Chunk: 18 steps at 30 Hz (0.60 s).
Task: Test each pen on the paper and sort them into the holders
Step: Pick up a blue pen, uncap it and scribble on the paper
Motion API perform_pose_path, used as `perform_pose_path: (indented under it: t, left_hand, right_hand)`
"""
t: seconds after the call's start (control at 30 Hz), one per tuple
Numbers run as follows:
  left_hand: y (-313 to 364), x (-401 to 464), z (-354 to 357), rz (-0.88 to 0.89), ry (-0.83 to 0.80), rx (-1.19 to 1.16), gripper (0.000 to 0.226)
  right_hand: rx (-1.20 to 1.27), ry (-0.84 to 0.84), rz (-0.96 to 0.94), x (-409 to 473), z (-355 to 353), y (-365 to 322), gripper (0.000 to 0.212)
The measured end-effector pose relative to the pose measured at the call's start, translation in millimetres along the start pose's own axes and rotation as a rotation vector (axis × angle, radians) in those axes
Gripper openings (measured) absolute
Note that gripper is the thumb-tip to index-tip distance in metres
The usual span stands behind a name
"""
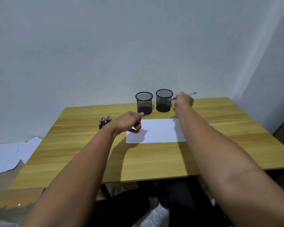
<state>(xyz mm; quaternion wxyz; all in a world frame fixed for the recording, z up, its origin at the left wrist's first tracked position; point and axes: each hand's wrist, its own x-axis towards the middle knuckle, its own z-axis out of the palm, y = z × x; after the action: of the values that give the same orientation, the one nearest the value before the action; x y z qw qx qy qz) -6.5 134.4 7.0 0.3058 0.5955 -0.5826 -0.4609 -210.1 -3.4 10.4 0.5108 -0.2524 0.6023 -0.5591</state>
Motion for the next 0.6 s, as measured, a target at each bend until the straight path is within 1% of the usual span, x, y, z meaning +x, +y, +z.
perform_pose_path:
  t: [0.03, 0.07, 0.1, 0.17, 0.27, 0.37, 0.43, 0.53, 0.6]
  left_hand:
    - [-11, 0, -7, -0.011, 0.079, 0.087, 0.044]
    - [-23, 1, -14, -0.022, 0.187, 0.214, 0.045]
    - [-35, 5, -21, -0.042, 0.295, 0.360, 0.043]
    - [-49, 13, -26, -0.108, 0.445, 0.598, 0.035]
    - [-55, 22, -21, -0.145, 0.547, 0.818, 0.026]
    - [-61, 34, -14, -0.174, 0.567, 0.986, 0.024]
    - [-67, 41, -14, -0.217, 0.569, 1.015, 0.025]
    - [-77, 47, -13, -0.255, 0.553, 1.062, 0.029]
    - [-80, 47, -9, -0.230, 0.583, 1.068, 0.034]
  right_hand:
    - [-0.058, 0.051, -0.056, 17, -10, -3, 0.027]
    - [-0.122, 0.060, -0.125, 23, -18, -2, 0.029]
    - [-0.172, 0.032, -0.205, 21, -20, 0, 0.027]
    - [-0.275, -0.071, -0.348, 2, -22, 13, 0.021]
    - [-0.475, -0.184, -0.559, -19, -29, 48, 0.018]
    - [-0.863, -0.281, -0.777, -24, -41, 77, 0.020]
    - [-1.067, -0.346, -0.825, -30, -43, 90, 0.023]
    - [-1.233, -0.419, -0.749, -27, -42, 108, 0.028]
    - [-1.288, -0.468, -0.695, -18, -47, 118, 0.029]
